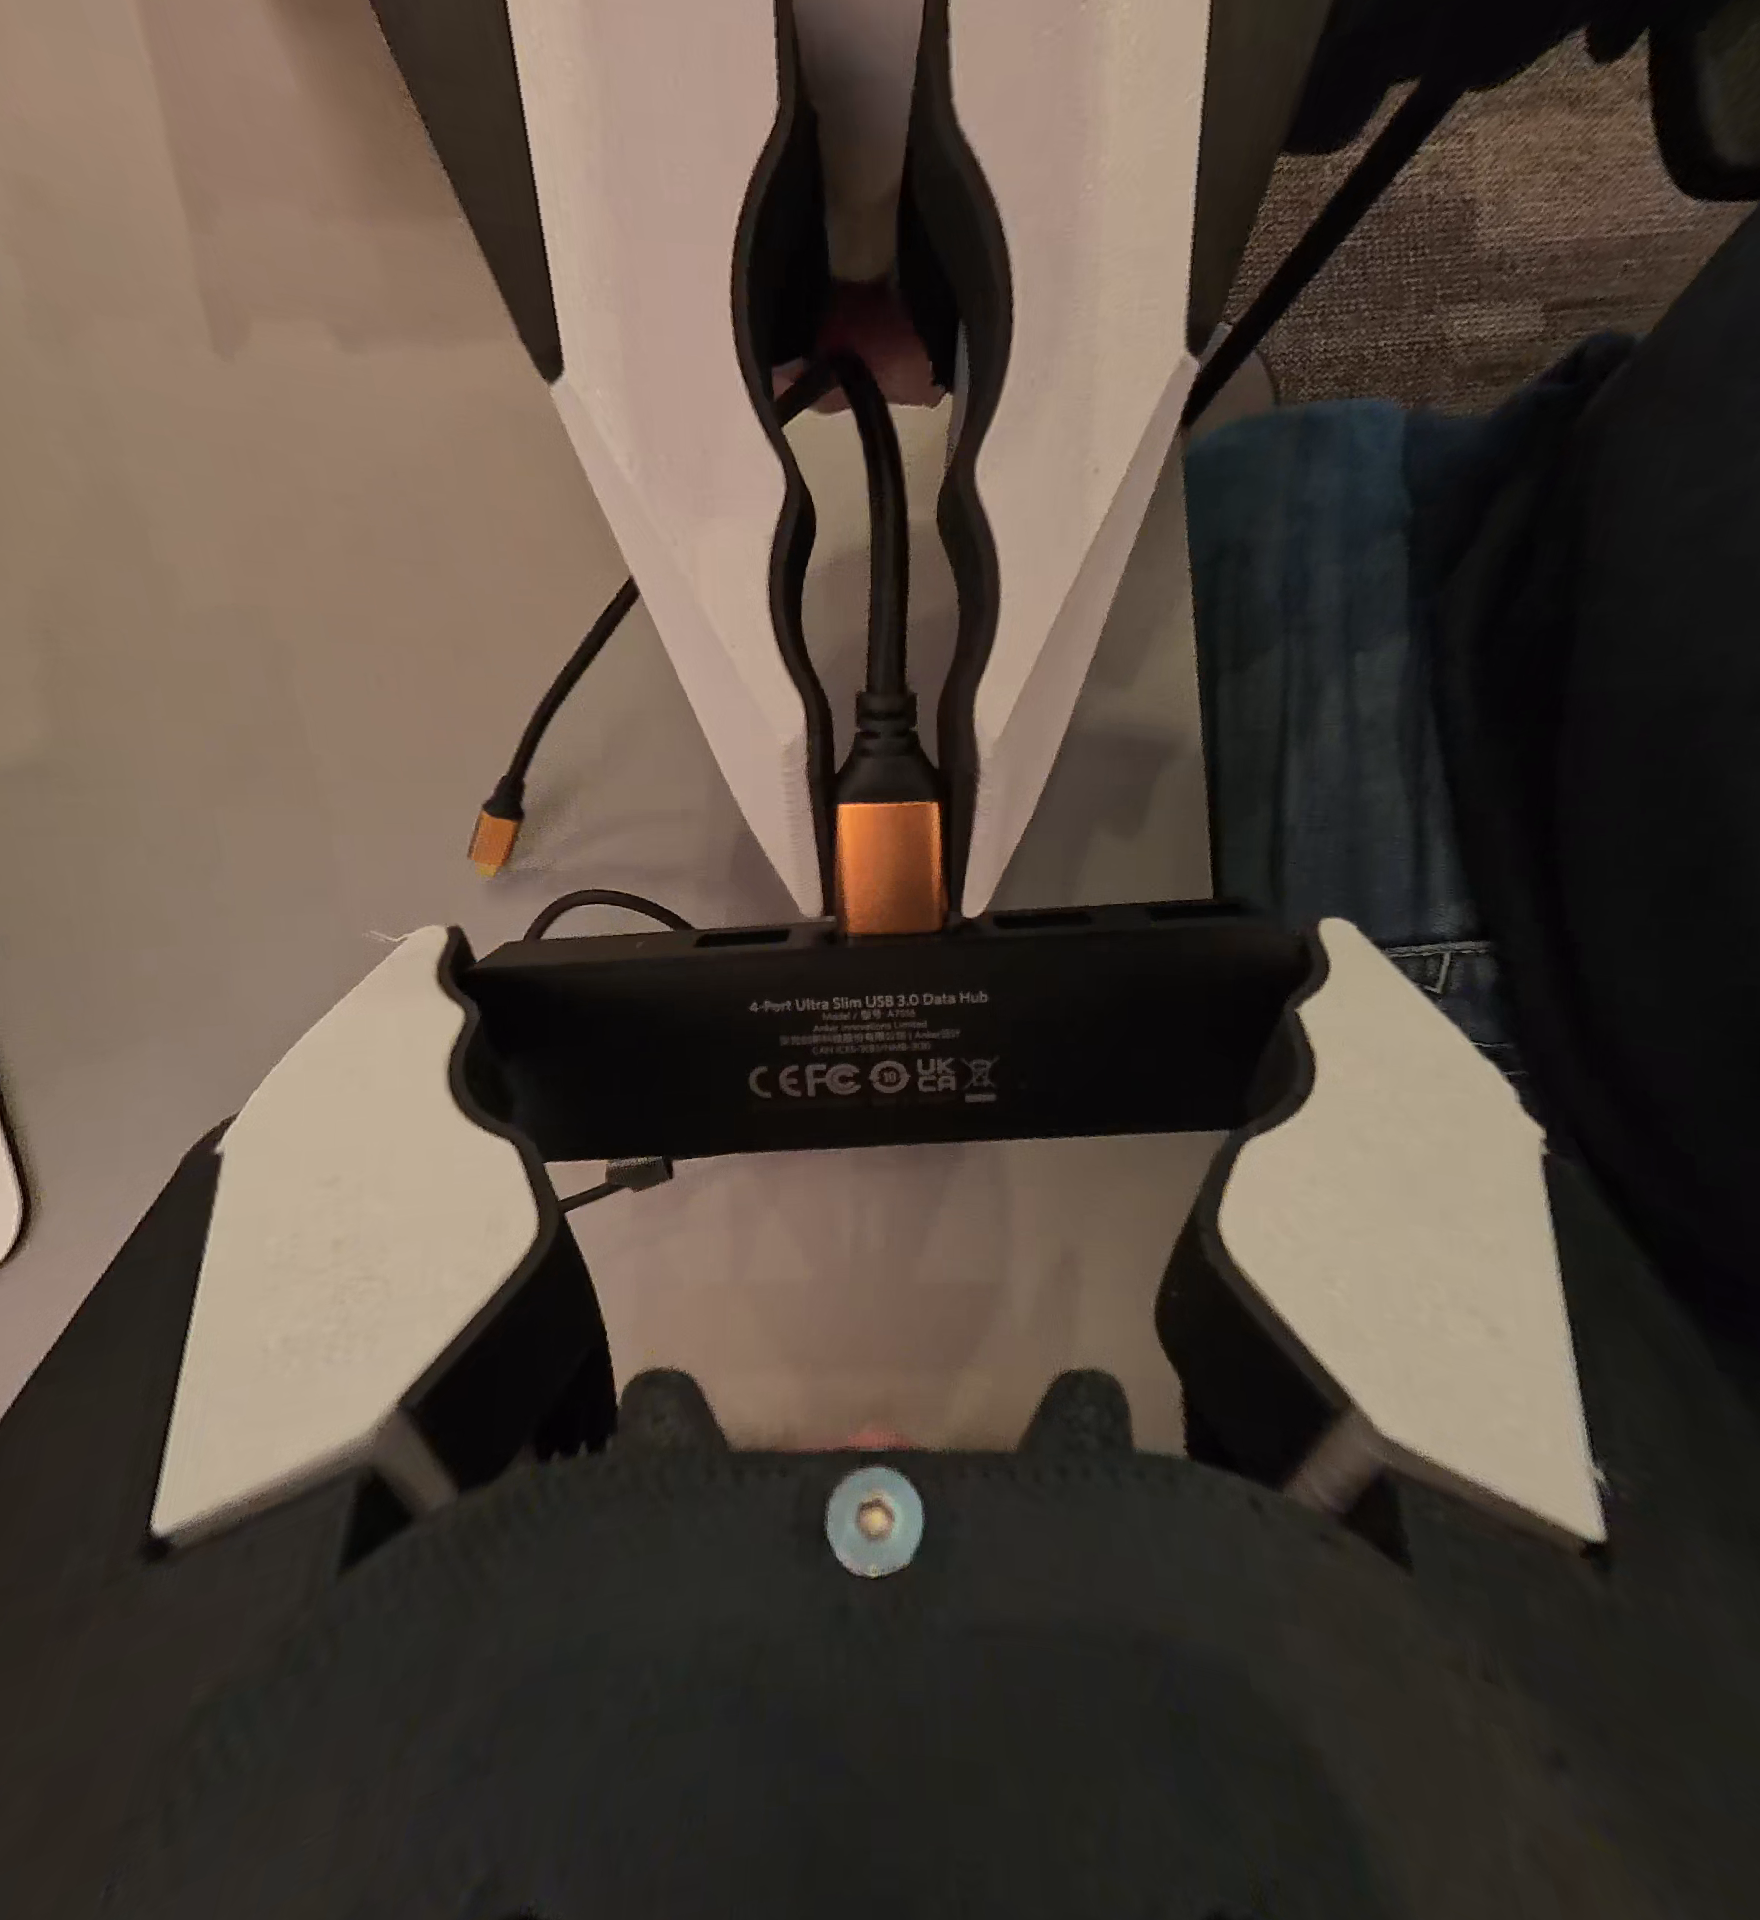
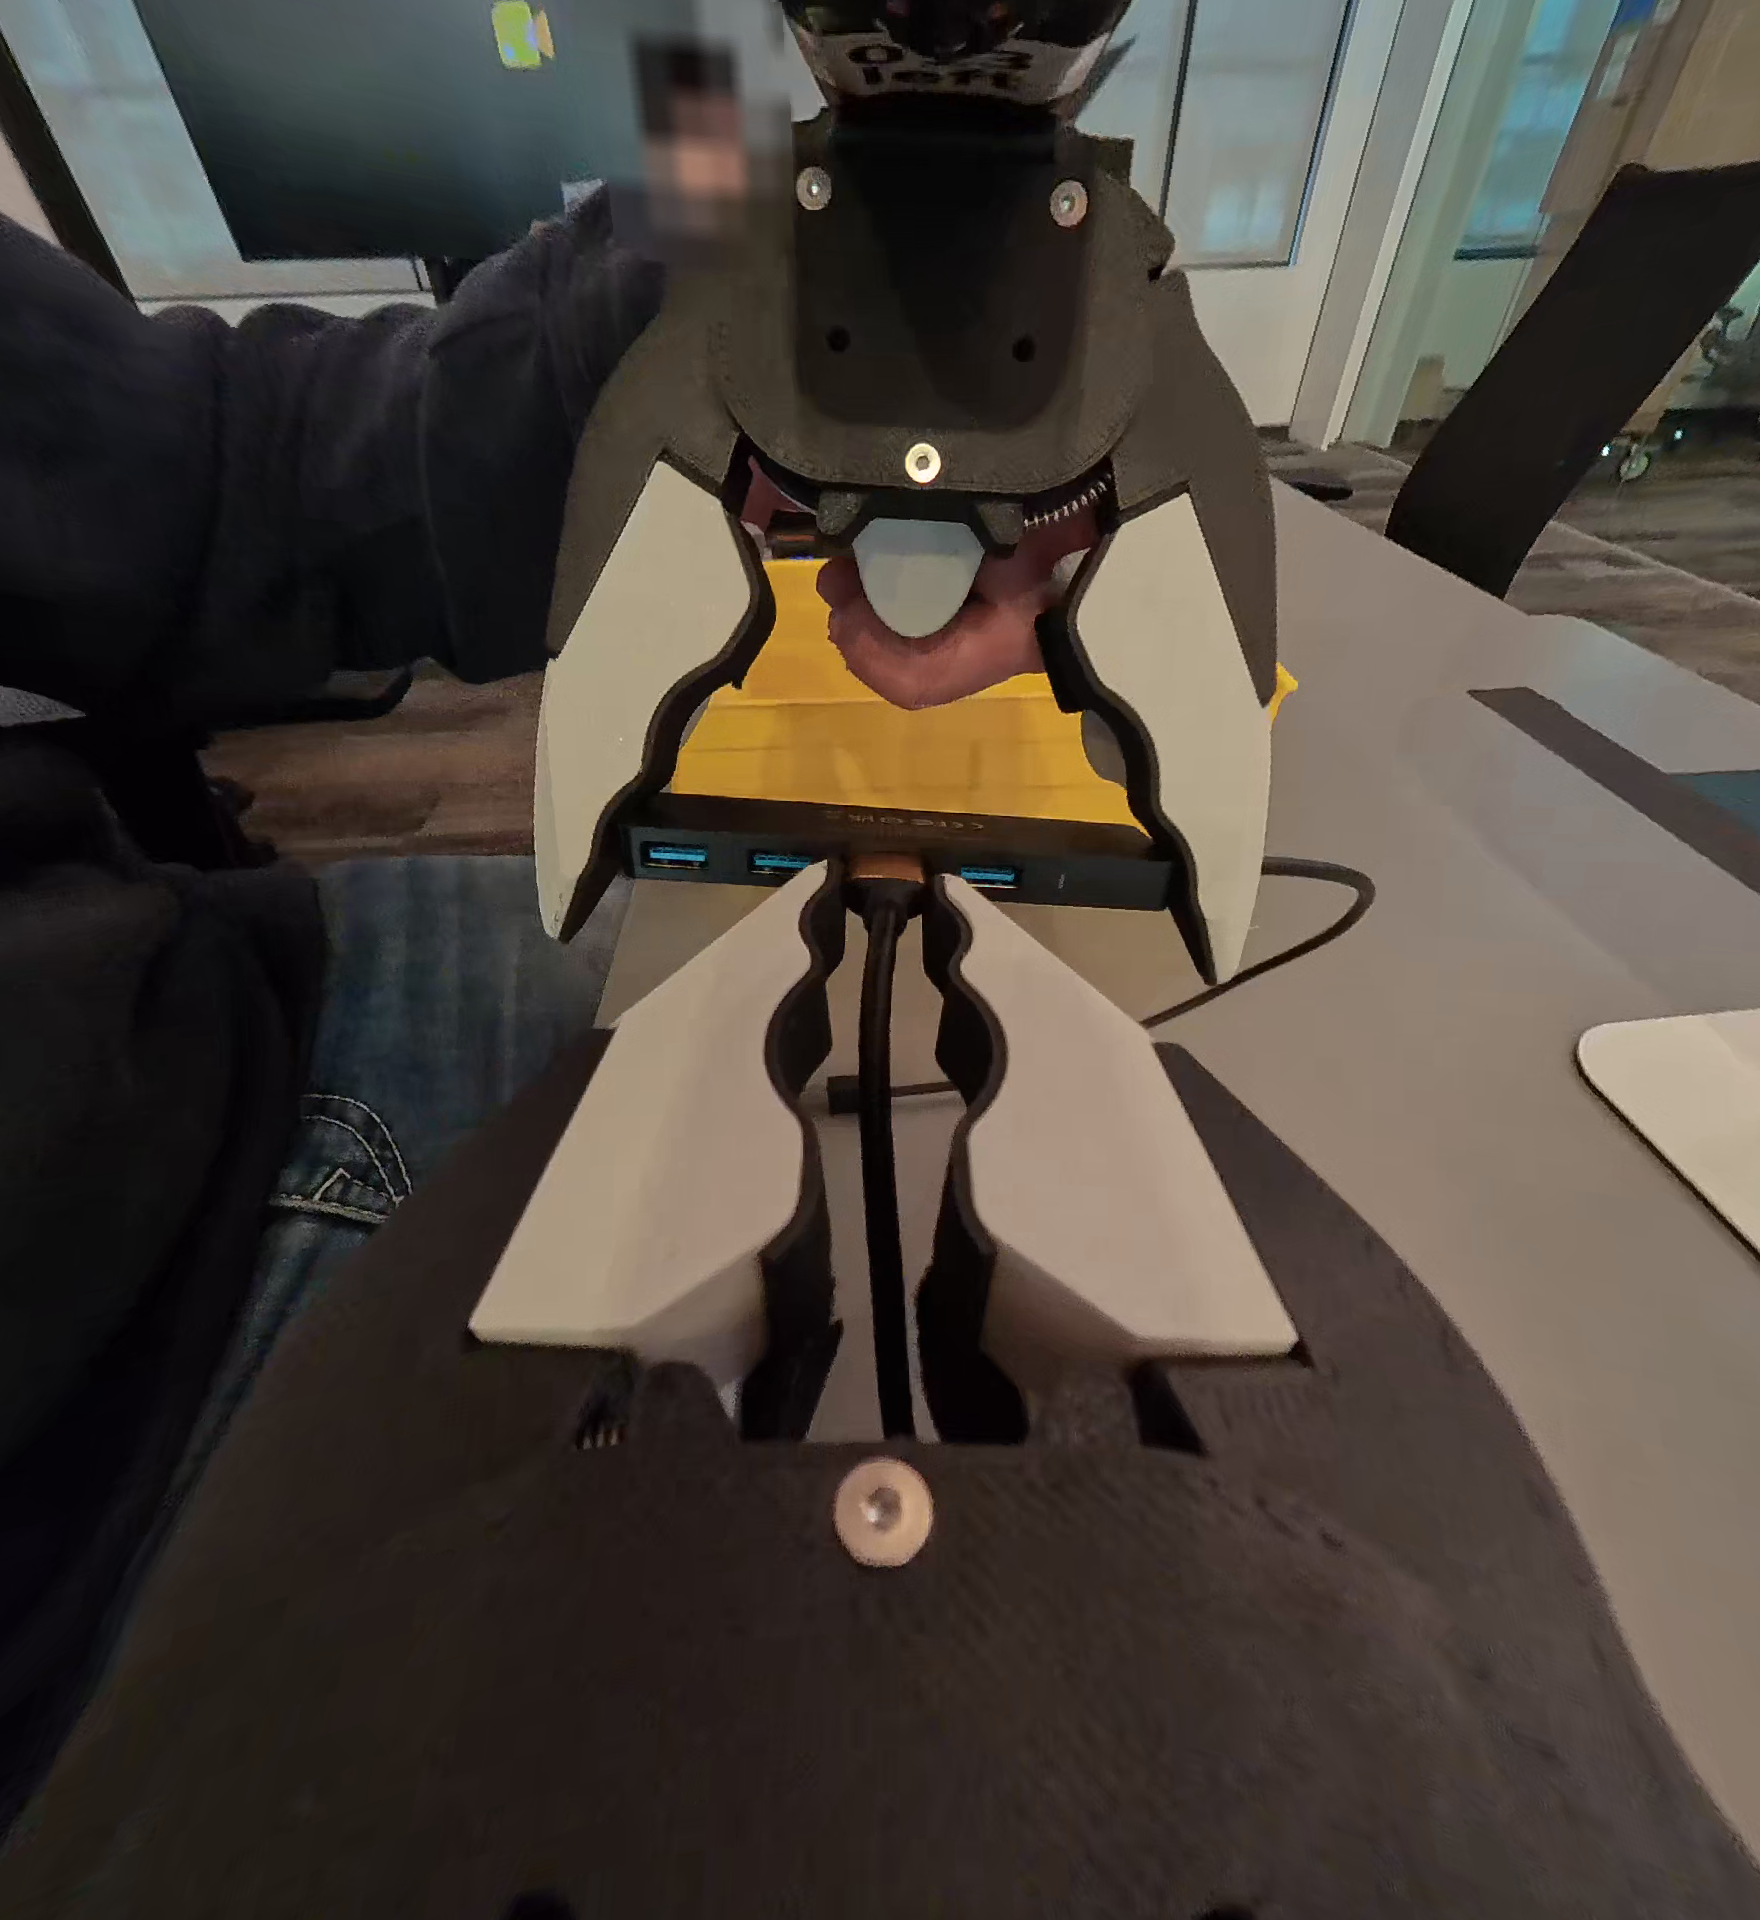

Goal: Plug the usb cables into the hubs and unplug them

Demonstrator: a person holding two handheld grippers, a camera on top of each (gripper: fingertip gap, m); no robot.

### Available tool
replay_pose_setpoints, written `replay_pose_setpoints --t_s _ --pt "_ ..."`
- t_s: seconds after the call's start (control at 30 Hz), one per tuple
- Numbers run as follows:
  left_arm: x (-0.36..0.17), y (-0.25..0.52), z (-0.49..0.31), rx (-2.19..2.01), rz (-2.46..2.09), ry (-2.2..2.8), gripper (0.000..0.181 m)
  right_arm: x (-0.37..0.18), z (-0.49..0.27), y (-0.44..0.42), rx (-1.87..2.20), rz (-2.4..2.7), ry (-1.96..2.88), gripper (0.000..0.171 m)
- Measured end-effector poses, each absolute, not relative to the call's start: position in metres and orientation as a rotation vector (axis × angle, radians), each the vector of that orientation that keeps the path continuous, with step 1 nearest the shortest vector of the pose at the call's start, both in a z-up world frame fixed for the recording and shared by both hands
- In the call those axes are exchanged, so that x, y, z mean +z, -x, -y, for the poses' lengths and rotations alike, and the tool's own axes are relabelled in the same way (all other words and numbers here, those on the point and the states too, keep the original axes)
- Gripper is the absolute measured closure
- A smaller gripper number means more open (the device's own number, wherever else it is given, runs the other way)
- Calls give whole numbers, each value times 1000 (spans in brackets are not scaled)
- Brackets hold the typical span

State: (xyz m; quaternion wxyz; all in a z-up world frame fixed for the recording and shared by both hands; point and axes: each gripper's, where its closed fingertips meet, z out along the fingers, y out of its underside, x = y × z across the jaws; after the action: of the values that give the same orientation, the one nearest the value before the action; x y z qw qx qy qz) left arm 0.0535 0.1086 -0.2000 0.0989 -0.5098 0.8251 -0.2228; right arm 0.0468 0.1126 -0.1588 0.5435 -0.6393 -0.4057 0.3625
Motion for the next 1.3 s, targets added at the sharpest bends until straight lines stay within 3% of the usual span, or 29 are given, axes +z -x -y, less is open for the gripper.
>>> replay_pose_setpoints --t_s 0.7,0.8,0.83,0.97,1.13,1.2,1.3 --pt "-221 -37 -104 -541 -2592 1501 44 -186 -104 -39 864 967 1513 159" --pt "-251 7 -156 -210 -2612 1702 45 -188 -117 -78 916 787 1526 159" --pt "-248 5 -152 -404 -2548 1753 45 -190 -124 -93 909 739 1538 159" --pt "-241 -3 -152 -313 -2542 1707 45 -204 -126 -61 815 876 1595 158" --pt "-237 2 -150 -387 -2471 1710 45 -247 -131 -86 850 817 1815 158" --pt "-243 6 -147 -374 -2473 1707 45 -267 -124 -93 860 819 1957 129" --pt "-255 12 -143 -345 -2482 1709 45 -279 -118 -108 719 855 2057 127"
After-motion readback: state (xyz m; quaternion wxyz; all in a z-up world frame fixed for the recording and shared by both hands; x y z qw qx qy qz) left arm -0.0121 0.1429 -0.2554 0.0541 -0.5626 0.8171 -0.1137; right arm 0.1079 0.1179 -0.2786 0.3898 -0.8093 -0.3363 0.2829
